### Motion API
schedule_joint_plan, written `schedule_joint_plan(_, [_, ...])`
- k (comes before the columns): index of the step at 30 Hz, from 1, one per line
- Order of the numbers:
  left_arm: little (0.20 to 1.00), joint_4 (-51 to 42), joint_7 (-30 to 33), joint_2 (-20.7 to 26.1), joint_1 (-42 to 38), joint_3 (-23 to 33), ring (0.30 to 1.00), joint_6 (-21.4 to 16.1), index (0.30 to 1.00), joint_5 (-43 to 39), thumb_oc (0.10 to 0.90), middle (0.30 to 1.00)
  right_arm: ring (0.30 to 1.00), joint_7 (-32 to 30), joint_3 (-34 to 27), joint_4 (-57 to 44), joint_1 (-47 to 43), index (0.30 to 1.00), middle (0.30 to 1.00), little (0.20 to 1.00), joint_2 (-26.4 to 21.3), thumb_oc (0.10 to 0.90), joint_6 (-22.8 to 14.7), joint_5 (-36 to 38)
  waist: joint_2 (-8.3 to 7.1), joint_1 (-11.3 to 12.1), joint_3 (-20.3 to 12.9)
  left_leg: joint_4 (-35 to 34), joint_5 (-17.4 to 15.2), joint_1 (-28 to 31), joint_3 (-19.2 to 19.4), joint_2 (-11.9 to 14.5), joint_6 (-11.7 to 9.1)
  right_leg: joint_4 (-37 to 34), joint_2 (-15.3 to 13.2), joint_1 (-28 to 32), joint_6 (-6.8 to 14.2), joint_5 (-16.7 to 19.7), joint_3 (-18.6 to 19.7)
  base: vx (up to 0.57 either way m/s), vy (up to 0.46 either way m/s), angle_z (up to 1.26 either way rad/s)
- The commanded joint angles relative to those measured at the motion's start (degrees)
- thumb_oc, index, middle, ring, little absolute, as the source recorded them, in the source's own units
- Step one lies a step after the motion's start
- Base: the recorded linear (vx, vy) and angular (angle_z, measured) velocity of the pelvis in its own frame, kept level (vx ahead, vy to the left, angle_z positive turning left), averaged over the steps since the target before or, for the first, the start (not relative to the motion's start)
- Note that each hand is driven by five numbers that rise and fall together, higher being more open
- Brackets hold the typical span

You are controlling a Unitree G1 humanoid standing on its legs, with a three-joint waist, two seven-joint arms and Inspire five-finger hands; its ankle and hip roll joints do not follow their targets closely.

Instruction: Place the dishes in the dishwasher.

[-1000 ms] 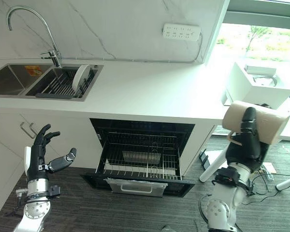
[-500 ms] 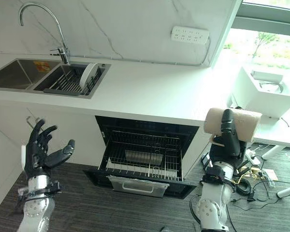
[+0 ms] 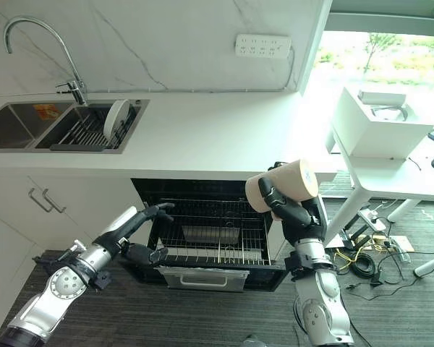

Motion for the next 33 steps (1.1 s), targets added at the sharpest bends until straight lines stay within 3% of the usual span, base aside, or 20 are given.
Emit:
schedule_joint_plan(1, [0.900, -1.3, -0.2, 3.0, -8.3, -0.1, 0.900, 0.9, 0.900, 2.6, 0.800, 0.900, 0.300, 3.6, -2.0, -6.1, -5.3, 0.300, 0.300, 0.300, -2.6, 0.400, -3.8, -0.6, 0.61, -0.8, -1.0, 2.6, -7.2, 2.3, -4.0, 2.3, 0.1, 0.2, -1.4, 2.3, 5.1, -3.7, 2.4, -0.04, 0.015, -0.15])
schedule_joint_plan(6, [0.900, 2.4, -0.9, 3.3, -11.0, -3.1, 0.900, 4.2, 0.900, 4.7, 0.800, 0.900, 0.300, 4.3, -1.7, -6.1, -5.8, 0.300, 0.300, 0.300, -3.6, 0.400, -3.1, -0.2, 0.87, -1.6, -0.9, 2.6, -7.0, 2.4, -3.3, 2.5, 0.2, 0.2, -1.1, 2.1, 5.1, -3.7, 3.1, -0.01, 0.007, -0.08])
schedule_joint_plan(12, [0.900, 8.6, -4.1, 0.9, -13.2, -6.9, 0.900, 11.0, 0.900, 5.9, 0.800, 0.900, 0.300, 4.4, -1.2, -6.8, -6.4, 0.300, 0.300, 0.300, -3.9, 0.400, -1.4, -0.1, 1.26, -2.6, -0.9, 2.6, -6.8, 2.5, -2.3, 2.6, 0.3, 0.2, -0.5, 1.9, 4.9, -4.0, 4.0, 0.00, 0.006, -0.03])
schedule_joint_plan(17, [0.900, 12.0, -4.5, -0.6, -13.8, -8.5, 0.900, 13.3, 0.900, 8.0, 0.800, 0.900, 0.300, 5.0, -1.2, -7.0, -6.5, 0.300, 0.300, 0.300, -3.9, 0.400, -0.9, -0.1, 1.44, -3.1, -0.8, 2.6, -6.7, 2.4, -1.8, 2.7, 0.3, 0.2, -0.4, 1.8, 4.8, -4.2, 4.4, -0.01, 0.009, -0.07])
schedule_joint_plan(22, [0.900, 15.2, -9.0, -1.9, -14.4, -11.8, 0.900, 14.3, 0.900, 11.3, 0.800, 0.900, 0.300, 5.4, -1.2, -7.2, -7.1, 0.300, 0.300, 0.300, -4.1, 0.400, -0.3, 0.3, 1.64, -3.5, -0.7, 2.6, -6.6, 2.4, -1.4, 2.7, 0.4, 0.2, -0.4, 1.7, 4.9, -4.2, 4.7, 0.00, 0.000, 0.00])
schedule_joint_plan(25, [0.900, 17.8, -12.6, -4.2, -14.3, -14.1, 0.900, 15.2, 0.900, 13.4, 0.800, 0.900, 0.300, 5.1, -0.6, -7.6, -7.6, 0.300, 0.300, 0.300, -4.0, 0.400, 0.5, -0.1, 1.78, -3.9, -0.7, 2.6, -6.6, 2.4, -1.2, 2.7, 0.5, 0.2, -0.2, 1.6, 4.9, -4.3, 5.0, 0.00, 0.000, 0.00])
schedule_joint_plan(29, [0.900, 20.8, -22.8, -8.0, -12.3, -15.9, 0.900, 17.7, 0.900, 11.4, 0.800, 0.900, 0.300, 5.8, -0.9, -7.9, -7.8, 0.300, 0.300, 0.300, -4.0, 0.400, 1.7, -0.2, 1.87, -4.2, -0.2, 2.6, -6.5, 2.6, -0.7, 2.9, 0.4, 0.2, -0.1, 1.8, 4.9, -4.5, 5.3, 0.01, 0.003, 0.00])
schedule_joint_plan(33, [0.900, 20.7, -37.6, -9.9, -8.8, -17.4, 0.900, 23.9, 0.900, 3.2, 0.800, 0.900, 0.300, 6.7, -0.9, -7.7, -7.8, 0.300, 0.300, 0.300, -4.8, 0.400, 3.9, -1.1, 2.32, -4.7, 0.7, 2.6, -6.7, 2.9, -0.3, 3.1, 0.3, 0.2, -0.2, 2.0, 5.1, -4.8, 5.3, 0.07, 0.029, 0.00])
